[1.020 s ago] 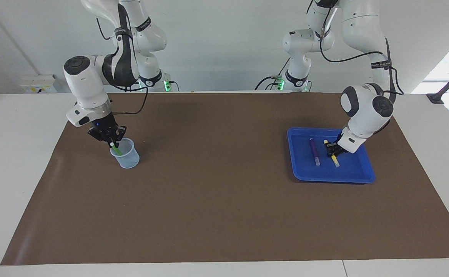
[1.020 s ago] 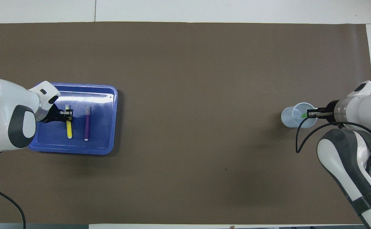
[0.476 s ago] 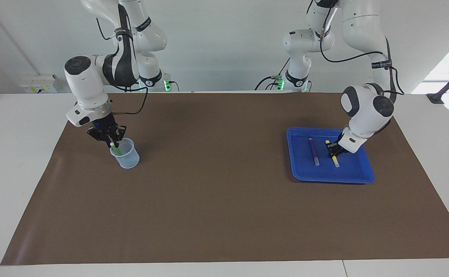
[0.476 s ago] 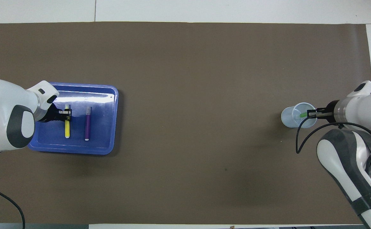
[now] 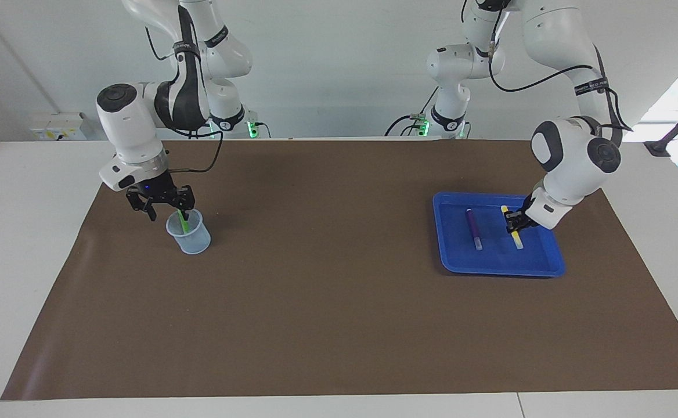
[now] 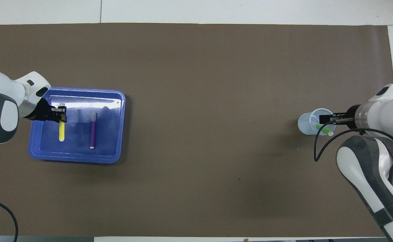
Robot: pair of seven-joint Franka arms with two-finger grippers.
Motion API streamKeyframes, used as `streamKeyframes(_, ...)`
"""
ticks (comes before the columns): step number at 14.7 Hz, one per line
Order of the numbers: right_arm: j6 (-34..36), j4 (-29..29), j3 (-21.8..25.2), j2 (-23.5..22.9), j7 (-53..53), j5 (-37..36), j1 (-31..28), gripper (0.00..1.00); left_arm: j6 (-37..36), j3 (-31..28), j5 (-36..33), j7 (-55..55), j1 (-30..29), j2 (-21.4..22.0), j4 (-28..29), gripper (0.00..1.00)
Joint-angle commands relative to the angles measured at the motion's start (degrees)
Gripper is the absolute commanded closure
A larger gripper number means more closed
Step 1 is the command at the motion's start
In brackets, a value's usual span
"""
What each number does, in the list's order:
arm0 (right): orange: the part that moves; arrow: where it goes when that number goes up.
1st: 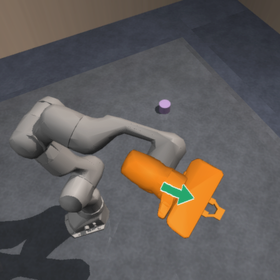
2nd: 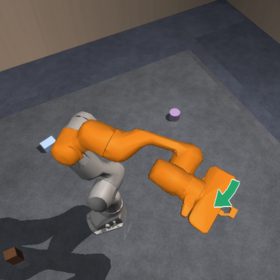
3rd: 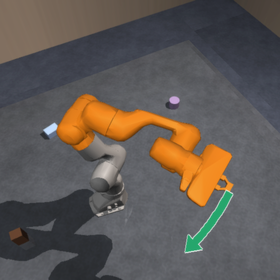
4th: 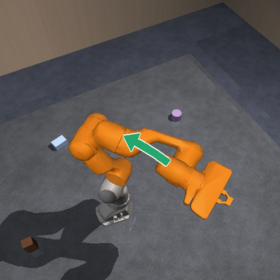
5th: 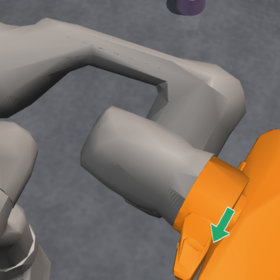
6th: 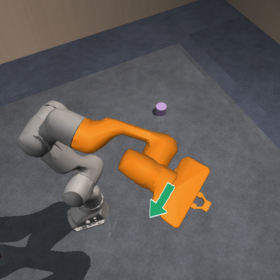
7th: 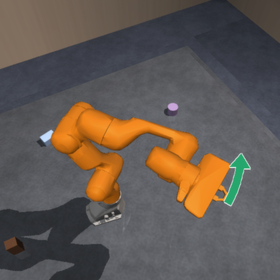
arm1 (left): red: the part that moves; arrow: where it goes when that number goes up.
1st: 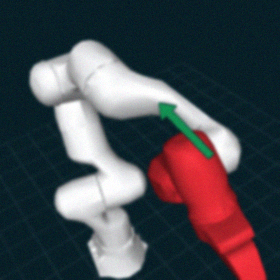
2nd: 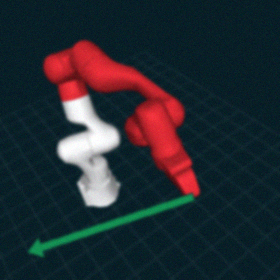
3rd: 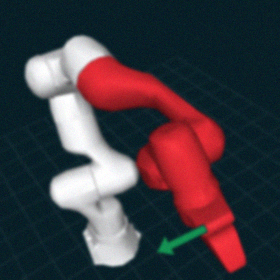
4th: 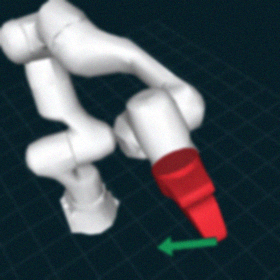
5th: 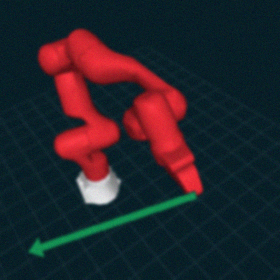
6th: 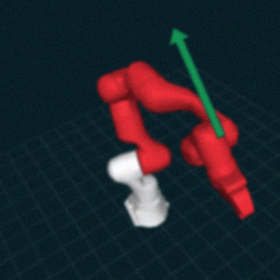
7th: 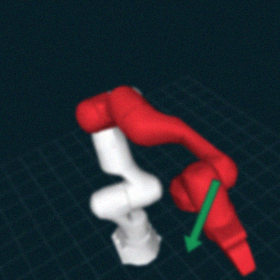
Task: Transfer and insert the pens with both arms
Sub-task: 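Grasp the yellow pen in the tray with the left gripper, then lift the yellow pen with the left gripper while the right gripper approaches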
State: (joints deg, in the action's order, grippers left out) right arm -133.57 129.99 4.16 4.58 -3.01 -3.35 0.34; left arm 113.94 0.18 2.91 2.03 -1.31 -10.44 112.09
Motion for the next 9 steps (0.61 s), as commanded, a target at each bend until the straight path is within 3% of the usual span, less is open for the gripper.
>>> streamKeyframes(1, 4.35, -2.97, -0.03, 1.39, -0.24, -0.51, -0.42, 0.00, -10.37, 0.69, -0.37, -7.44, 0.16, 0.25, -7.39, 1.00)
streamKeyframes(5, 15.68, -12.37, -0.20, 1.39, 1.16, 0.19, -0.42, 0.00, -22.51, 1.31, 8.75, -27.53, 3.06, 0.95, -16.19, 1.00)
streamKeyframes(9, 28.61, -24.49, -0.64, -0.27, 3.10, 0.19, -0.42, 0.00, -23.50, 3.24, 19.38, -51.47, 4.21, 4.90, -16.20, 1.00)
